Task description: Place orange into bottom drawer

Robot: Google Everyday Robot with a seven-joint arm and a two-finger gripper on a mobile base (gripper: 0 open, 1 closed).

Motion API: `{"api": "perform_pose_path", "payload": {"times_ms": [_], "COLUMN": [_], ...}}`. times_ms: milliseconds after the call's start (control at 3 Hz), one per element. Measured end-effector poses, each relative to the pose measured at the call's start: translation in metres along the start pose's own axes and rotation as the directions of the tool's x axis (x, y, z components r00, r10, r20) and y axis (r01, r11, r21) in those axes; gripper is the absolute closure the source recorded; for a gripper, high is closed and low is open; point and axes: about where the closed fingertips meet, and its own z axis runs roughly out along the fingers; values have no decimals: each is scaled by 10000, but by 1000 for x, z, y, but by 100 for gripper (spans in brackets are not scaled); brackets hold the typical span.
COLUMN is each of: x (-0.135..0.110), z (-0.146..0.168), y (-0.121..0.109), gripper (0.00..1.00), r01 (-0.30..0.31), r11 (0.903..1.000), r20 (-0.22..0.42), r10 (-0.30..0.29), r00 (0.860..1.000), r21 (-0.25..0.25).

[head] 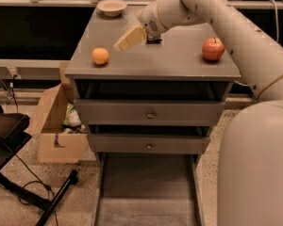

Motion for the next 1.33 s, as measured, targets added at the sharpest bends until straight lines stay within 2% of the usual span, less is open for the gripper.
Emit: {"api": "perform_pose_path", "payload": {"times_ms": [333,1333], "x": [2,8], "z": [46,110], "y": [19,52], "gripper": [0,0], "r01": [-230,-817], "r11": [9966,9755], "r20": [62,544], "r10": [236,947], "r00": [9997,9940], "r21": [-789,-2042]}}
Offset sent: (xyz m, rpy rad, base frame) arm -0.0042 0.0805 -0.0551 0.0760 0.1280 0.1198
